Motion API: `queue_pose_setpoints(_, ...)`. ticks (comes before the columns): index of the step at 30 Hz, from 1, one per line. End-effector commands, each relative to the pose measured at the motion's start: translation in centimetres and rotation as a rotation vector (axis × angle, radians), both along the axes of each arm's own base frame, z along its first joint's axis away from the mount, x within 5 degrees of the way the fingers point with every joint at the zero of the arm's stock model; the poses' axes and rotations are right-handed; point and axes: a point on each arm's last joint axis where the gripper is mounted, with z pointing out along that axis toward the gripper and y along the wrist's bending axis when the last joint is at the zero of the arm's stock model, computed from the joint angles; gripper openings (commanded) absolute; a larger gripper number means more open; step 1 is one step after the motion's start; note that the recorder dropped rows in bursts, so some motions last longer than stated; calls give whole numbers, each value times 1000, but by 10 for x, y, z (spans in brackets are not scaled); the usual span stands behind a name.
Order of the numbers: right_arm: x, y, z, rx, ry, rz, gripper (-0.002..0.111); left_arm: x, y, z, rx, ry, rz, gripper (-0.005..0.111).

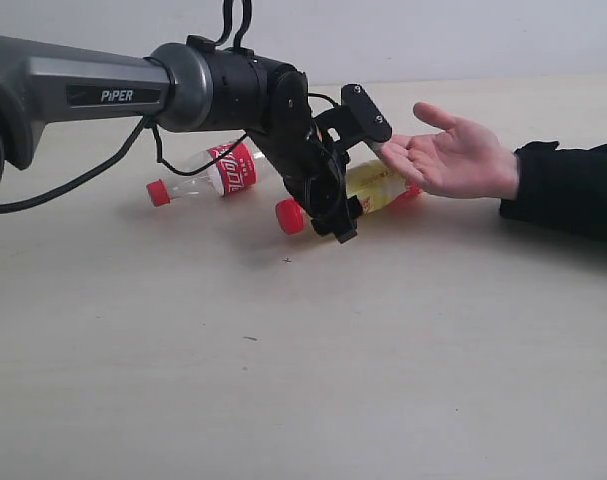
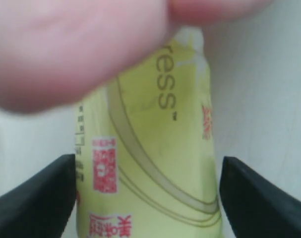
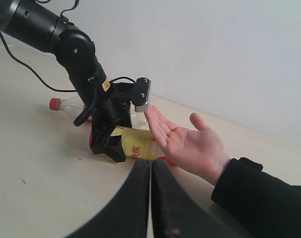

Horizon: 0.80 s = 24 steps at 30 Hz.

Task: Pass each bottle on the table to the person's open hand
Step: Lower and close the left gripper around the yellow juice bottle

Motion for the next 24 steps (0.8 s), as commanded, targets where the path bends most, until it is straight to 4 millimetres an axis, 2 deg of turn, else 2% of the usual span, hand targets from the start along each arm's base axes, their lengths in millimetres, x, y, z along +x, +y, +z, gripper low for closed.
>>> queue_pose_setpoints(1, 0, 0, -1, 10, -6, 3, 2, 1, -2, -1, -2, -8, -6, 75)
queue_pose_setpoints(4, 0, 0, -1, 10, -6, 3, 2, 1, -2, -4, 3, -4, -8, 74)
queue_pose_setpoints(7, 0, 0, -1, 10, -6, 3, 2, 1, -2, -5, 4, -3, -8, 64)
queue_pose_setpoints(10, 0, 0, -1, 10, -6, 3, 2, 1, -2, -5, 4, -3, -8, 45)
queue_pose_setpoints(14, 0, 0, -1, 10, -6, 3, 2, 1, -2, -5, 4, -3, -8, 11)
queue_pose_setpoints(16, 0, 0, -1, 10, -6, 3, 2, 0, -1, -4, 4, -2, -8, 0)
queue_pose_setpoints(24, 0, 0, -1, 10, -6, 3, 2, 0, -2, 1, 22, 42, -8, 0)
